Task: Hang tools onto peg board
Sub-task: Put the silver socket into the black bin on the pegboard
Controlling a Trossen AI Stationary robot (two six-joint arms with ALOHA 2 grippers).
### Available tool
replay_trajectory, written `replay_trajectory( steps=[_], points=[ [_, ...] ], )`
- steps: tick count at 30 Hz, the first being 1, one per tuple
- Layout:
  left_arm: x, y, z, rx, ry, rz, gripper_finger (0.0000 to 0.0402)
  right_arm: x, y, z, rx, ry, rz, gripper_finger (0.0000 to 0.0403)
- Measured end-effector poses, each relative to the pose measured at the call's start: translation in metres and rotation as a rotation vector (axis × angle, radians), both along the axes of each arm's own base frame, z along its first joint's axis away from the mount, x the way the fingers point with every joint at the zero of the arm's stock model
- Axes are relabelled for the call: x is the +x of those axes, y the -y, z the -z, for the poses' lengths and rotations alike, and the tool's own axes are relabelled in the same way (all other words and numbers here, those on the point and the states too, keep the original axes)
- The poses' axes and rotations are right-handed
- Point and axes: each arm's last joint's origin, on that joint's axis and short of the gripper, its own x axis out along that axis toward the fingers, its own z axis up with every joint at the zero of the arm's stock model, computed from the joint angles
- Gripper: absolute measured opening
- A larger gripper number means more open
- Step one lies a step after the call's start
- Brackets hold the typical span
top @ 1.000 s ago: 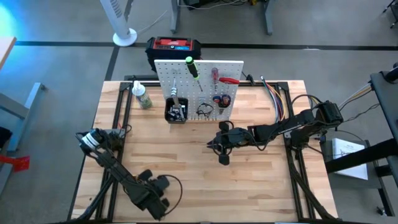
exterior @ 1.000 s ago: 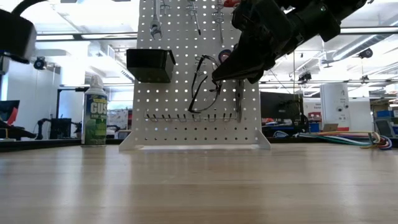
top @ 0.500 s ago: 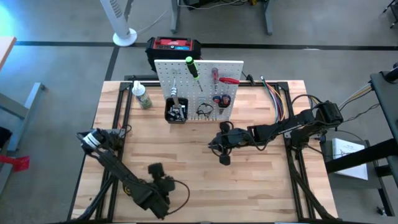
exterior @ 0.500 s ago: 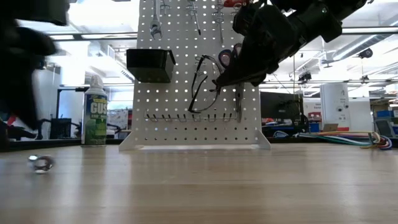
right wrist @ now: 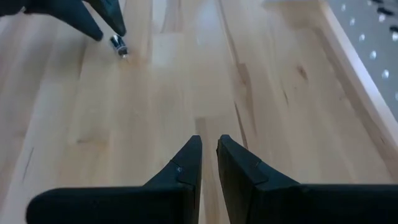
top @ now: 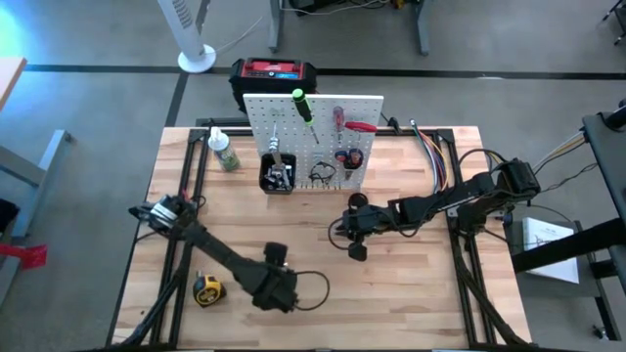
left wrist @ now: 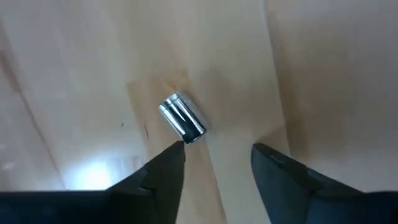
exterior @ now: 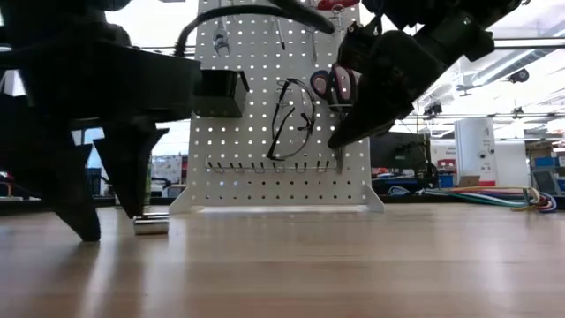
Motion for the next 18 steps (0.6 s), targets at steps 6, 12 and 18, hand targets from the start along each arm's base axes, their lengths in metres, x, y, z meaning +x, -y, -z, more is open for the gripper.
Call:
replay_trajectory(
  steps=[6, 12, 18],
  points=[
    [0.008, -0.006, -0.009, -0.036, 0.061, -0.029, 0.0127, -0.001, 0.000, 0.001, 0.001, -0.008, 0.002, 0.0037],
    [0.019, -0.002, -0.021, -0.070, 0.173, -0.179, 0.0124, -0.001, 0.000, 0.001, 0.001, -0.006, 0.001, 0.0037],
    [0.026, 0.001, -0.023, -0.120, 0.234, -0.204, 0.0154, 0.000, 0.000, 0.000, 0.001, -0.002, 0.001, 0.0037]
  ],
)
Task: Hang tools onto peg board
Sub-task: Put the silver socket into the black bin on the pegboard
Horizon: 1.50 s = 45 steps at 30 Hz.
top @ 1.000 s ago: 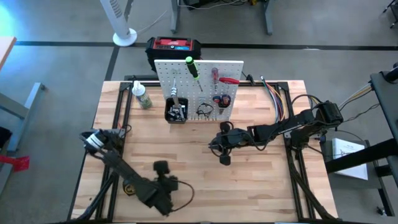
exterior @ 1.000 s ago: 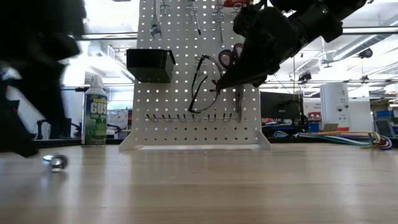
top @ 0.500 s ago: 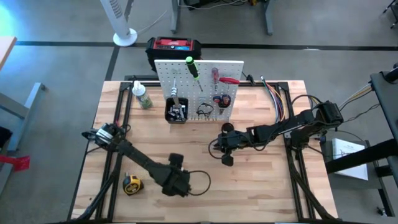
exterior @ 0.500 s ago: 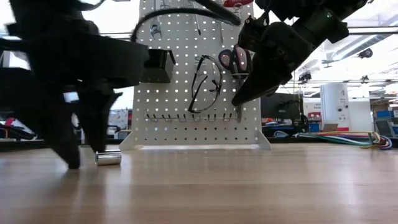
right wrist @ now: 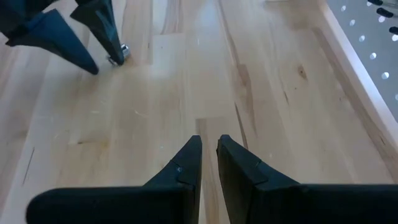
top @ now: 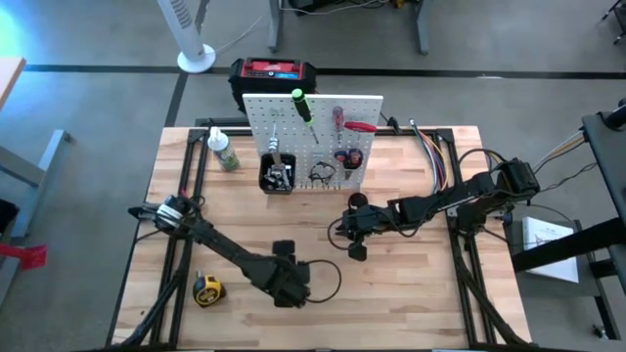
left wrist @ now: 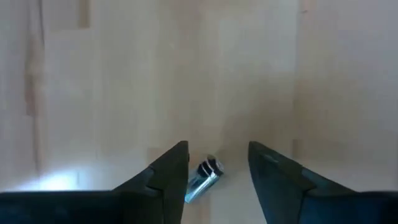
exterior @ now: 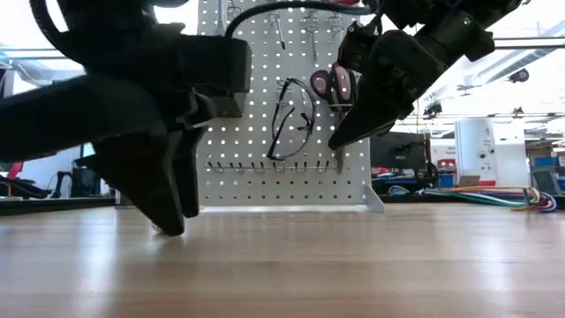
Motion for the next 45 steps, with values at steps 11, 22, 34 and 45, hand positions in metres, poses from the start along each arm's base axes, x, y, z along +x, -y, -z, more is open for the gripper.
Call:
replay_trajectory(
  steps=[11, 22, 34, 45],
  points=[
    [0.000, -0.005, 0.013, -0.069, -0.066, -0.035, 0.0171, 0.000, 0.000, 0.000, -0.001, -0.001, -0.001, 0.0037],
    [-0.006, -0.008, -0.001, -0.019, -0.168, 0.016, 0.0159, 0.000, 0.000, 0.000, 0.000, 0.000, 0.000, 0.0037],
    [-0.008, -0.015, -0.003, 0.023, -0.235, 0.086, 0.0158, 0.000, 0.000, 0.000, 0.006, 0.000, 0.006, 0.0037],
    [-0.008, -0.021, 0.014, -0.063, -0.213, 0.107, 0.0122, 0.000, 0.000, 0.000, 0.006, 0.000, 0.005, 0.0037]
  ],
)
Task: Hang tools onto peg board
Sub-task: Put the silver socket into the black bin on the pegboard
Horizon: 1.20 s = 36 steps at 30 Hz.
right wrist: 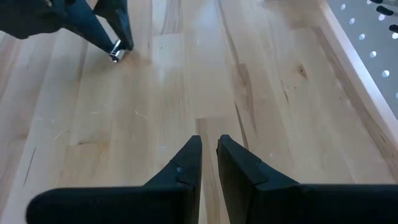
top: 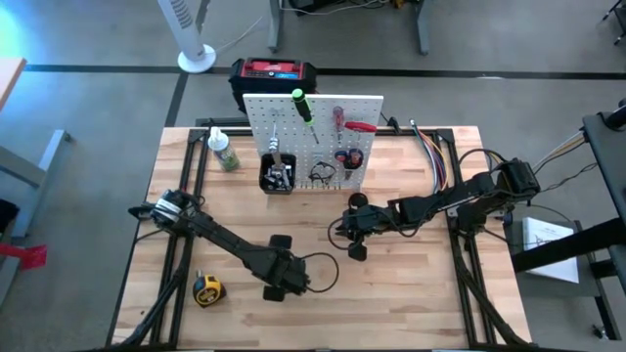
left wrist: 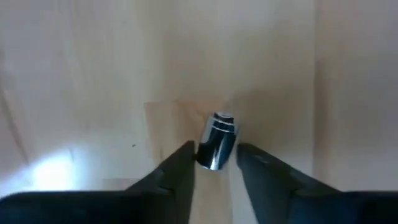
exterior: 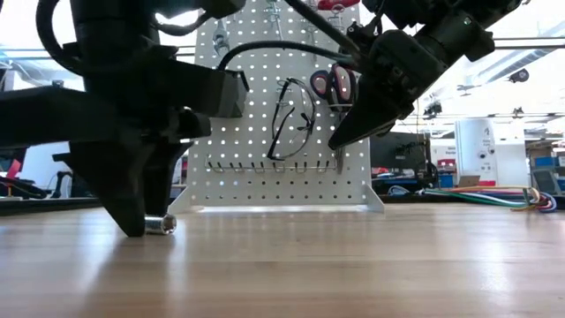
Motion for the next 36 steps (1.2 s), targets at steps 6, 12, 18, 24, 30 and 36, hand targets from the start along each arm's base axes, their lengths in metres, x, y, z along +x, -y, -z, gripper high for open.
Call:
replay_trajectory(
  steps=[6, 12, 18, 24, 30, 36],
  points=[
    [0.001, -0.003, 0.005, -0.018, 0.031, -0.066, 0.0037, 0.000, 0.000, 0.000, 0.000, 0.000, -0.001, 0.0037],
    [0.003, -0.003, 0.003, -0.028, 0.048, -0.120, 0.0037, -0.001, -0.005, 0.000, 0.001, 0.000, -0.016, 0.0037],
    [-0.002, -0.003, -0.021, -0.026, 0.086, -0.164, 0.0037, -0.001, -0.007, 0.000, 0.000, -0.001, -0.022, 0.0037],
    [-0.019, -0.015, -0.080, 0.011, 0.246, -0.276, 0.0037, -0.001, -0.007, 0.000, -0.007, -0.001, -0.027, 0.0037],
    [-0.050, -0.037, -0.134, 0.136, 0.450, -0.465, 0.0037, -0.001, -0.007, 0.000, -0.009, 0.000, -0.029, 0.0037],
    [-0.073, -0.057, -0.169, 0.264, 0.665, -0.595, 0.0037, -0.001, -0.007, 0.000, -0.018, 0.001, -0.037, 0.0037]
  ],
)
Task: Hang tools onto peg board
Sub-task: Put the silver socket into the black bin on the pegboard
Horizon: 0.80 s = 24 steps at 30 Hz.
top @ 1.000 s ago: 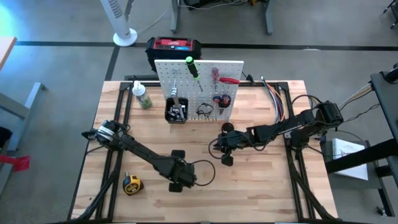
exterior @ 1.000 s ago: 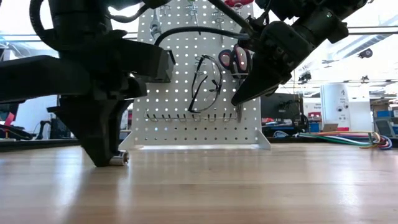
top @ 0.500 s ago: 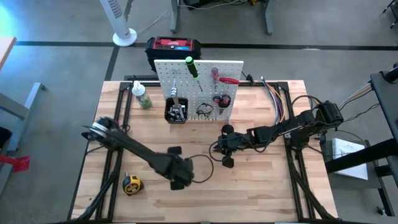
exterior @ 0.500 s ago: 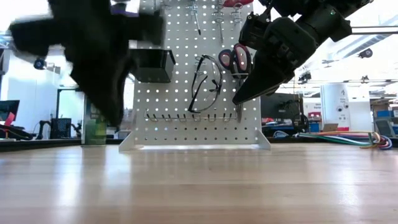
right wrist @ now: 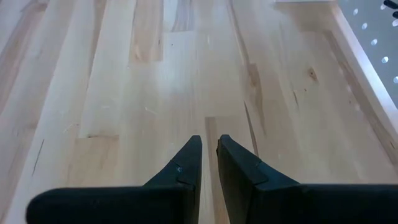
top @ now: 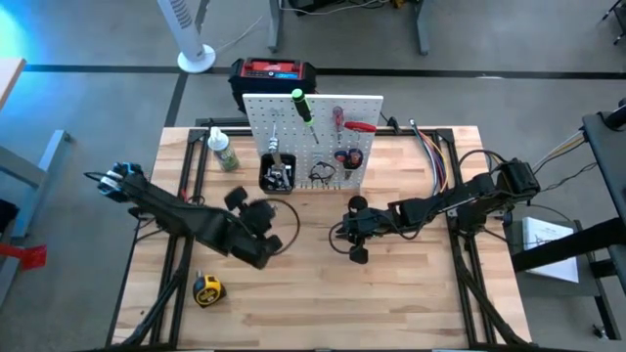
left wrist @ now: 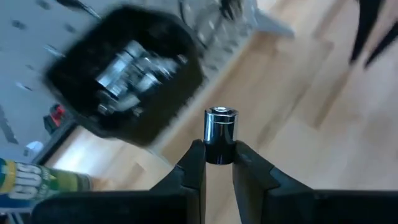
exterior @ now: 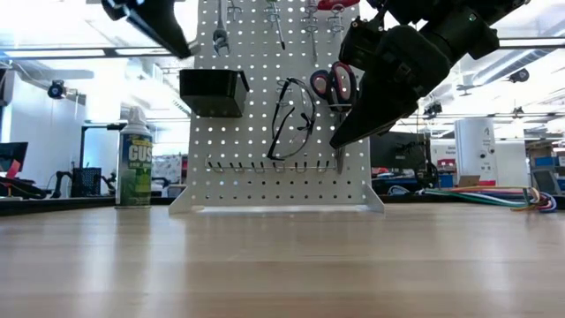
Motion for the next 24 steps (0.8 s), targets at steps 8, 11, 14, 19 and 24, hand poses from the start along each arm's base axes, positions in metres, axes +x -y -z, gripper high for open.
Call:
replay_trajectory(
  steps=[8, 11, 14, 19, 24],
  points=[
    [-0.001, -0.027, -0.014, 0.072, 0.056, -0.083, 0.0037, 0.000, 0.000, 0.000, 0.003, 0.004, 0.002, 0.0037],
    [0.003, -0.038, -0.013, 0.080, 0.045, -0.117, 0.0037, 0.001, 0.000, -0.001, 0.004, 0.006, 0.003, 0.0037],
    [0.005, -0.049, -0.013, 0.080, 0.047, -0.160, 0.0037, 0.002, 0.000, -0.003, 0.006, 0.014, 0.003, 0.0037],
    [0.010, -0.051, -0.016, 0.090, 0.100, -0.171, 0.0087, 0.004, 0.000, -0.006, 0.017, 0.025, 0.021, 0.0037],
    [0.011, -0.051, -0.017, 0.094, 0.104, -0.157, 0.0178, 0.004, 0.000, -0.007, 0.012, 0.034, 0.020, 0.0037]
  ],
)
